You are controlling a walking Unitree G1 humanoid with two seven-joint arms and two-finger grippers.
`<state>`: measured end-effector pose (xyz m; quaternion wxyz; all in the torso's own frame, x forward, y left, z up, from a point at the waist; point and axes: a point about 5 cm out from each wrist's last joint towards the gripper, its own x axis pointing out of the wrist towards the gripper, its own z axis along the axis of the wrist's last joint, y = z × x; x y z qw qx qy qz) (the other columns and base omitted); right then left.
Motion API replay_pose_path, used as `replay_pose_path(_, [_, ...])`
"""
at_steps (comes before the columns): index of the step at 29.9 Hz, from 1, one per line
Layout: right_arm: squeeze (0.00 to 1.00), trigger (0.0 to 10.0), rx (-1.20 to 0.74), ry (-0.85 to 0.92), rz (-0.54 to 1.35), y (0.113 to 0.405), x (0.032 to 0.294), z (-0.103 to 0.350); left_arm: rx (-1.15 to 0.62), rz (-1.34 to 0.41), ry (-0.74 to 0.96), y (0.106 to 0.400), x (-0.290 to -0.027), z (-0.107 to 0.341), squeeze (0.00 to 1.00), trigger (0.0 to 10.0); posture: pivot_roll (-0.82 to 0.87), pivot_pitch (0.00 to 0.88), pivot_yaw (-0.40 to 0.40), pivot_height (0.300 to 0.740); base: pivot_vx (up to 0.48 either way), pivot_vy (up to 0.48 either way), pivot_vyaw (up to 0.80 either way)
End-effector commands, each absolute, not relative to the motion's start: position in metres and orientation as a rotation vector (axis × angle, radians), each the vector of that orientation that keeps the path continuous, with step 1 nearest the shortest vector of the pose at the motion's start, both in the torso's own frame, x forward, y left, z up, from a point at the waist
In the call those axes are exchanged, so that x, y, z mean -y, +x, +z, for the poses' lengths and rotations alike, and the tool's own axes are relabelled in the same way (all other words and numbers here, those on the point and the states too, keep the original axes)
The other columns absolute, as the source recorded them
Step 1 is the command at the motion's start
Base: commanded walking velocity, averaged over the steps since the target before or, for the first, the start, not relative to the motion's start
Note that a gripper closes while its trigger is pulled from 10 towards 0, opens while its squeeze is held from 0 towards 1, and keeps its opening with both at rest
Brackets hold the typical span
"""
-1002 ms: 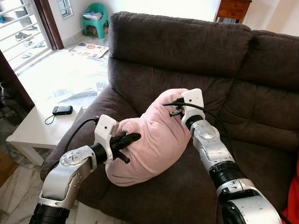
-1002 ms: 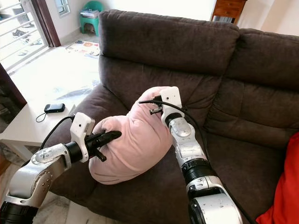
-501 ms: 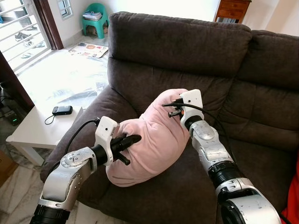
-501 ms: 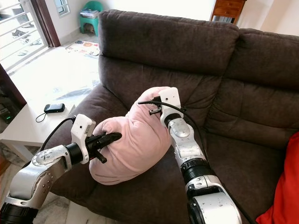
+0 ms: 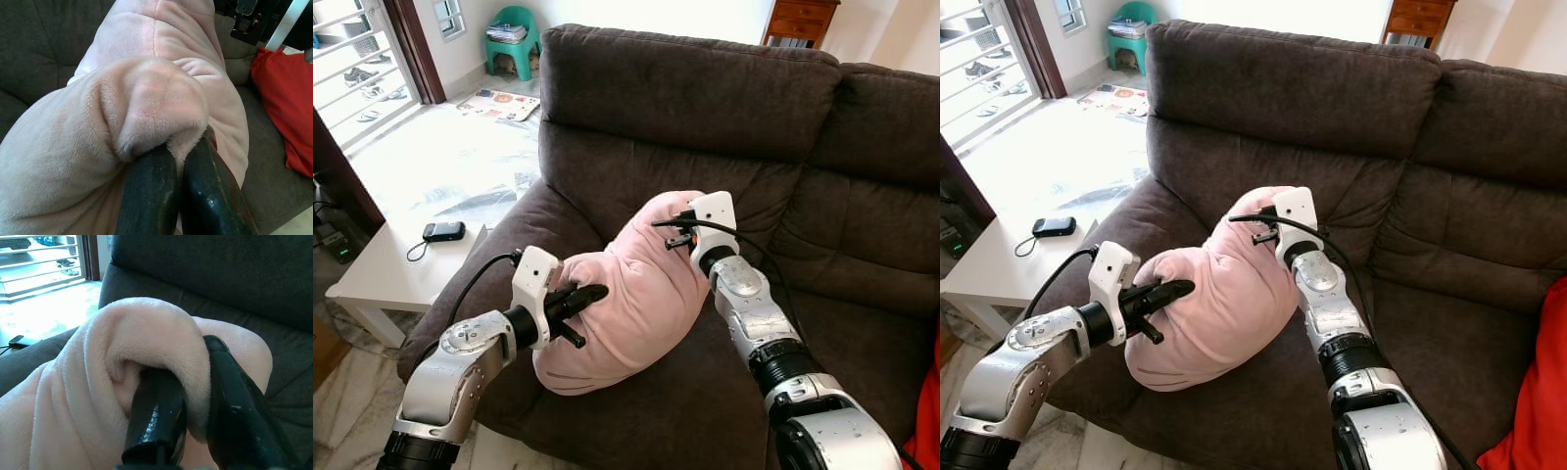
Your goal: Move the pillow to the sofa from floor
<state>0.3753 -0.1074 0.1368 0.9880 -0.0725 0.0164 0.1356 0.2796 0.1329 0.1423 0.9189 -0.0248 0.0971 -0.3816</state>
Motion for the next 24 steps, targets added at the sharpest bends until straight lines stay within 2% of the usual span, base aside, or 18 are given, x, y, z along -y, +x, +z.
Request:
replay_pose_path(1, [0.00,10.0,0.045,-0.146,0.370,0.3774,0.0818,0.1548,-0.121,-0.868,-0.044,0.2775,-0.1158,0.1590,0.00,10.0,0.04,0.022,-0.043,0.740,0.000,0.000,0.00])
replay_pose_path(24, [0.00,10.0,0.043,-0.147,0.381,0.3765,0.0789,0.1531,-0.123,-0.847,-0.035,0.2789,-0.1148,0.1557,0.00,10.0,0.04,0.024,-0.043,0.740,0.000,0.000,0.00])
